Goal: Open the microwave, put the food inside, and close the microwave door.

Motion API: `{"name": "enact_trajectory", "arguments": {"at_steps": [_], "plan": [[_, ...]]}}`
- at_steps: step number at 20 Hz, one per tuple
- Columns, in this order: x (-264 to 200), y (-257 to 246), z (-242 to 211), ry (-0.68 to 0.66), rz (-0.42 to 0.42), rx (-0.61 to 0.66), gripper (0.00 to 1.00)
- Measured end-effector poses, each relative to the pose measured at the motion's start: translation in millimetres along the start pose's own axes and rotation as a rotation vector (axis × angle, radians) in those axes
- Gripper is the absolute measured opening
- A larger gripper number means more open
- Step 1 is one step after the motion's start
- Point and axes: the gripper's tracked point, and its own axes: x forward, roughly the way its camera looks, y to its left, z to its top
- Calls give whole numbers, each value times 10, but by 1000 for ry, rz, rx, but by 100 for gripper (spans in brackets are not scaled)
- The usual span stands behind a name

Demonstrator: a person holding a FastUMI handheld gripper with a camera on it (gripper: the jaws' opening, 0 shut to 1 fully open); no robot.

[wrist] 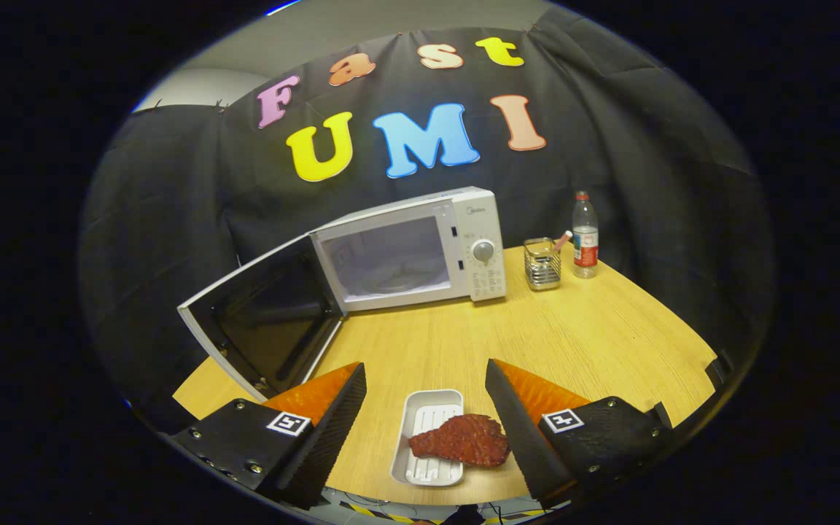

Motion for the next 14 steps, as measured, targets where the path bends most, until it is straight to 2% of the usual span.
{"name": "enact_trajectory", "arguments": {"at_steps": [8, 9, 10, 11, 13, 14], "plan": [[82, -261, -688, 199, -23, 220, 98], [108, -298, -741, 217, -32, 245, 81], [127, -332, -767, 229, -41, 274, 74], [134, -320, -792, 248, -33, 315, 59], [102, -277, -771, 265, -25, 382, 39], [91, -229, -748, 258, -14, 424, 40]]}}
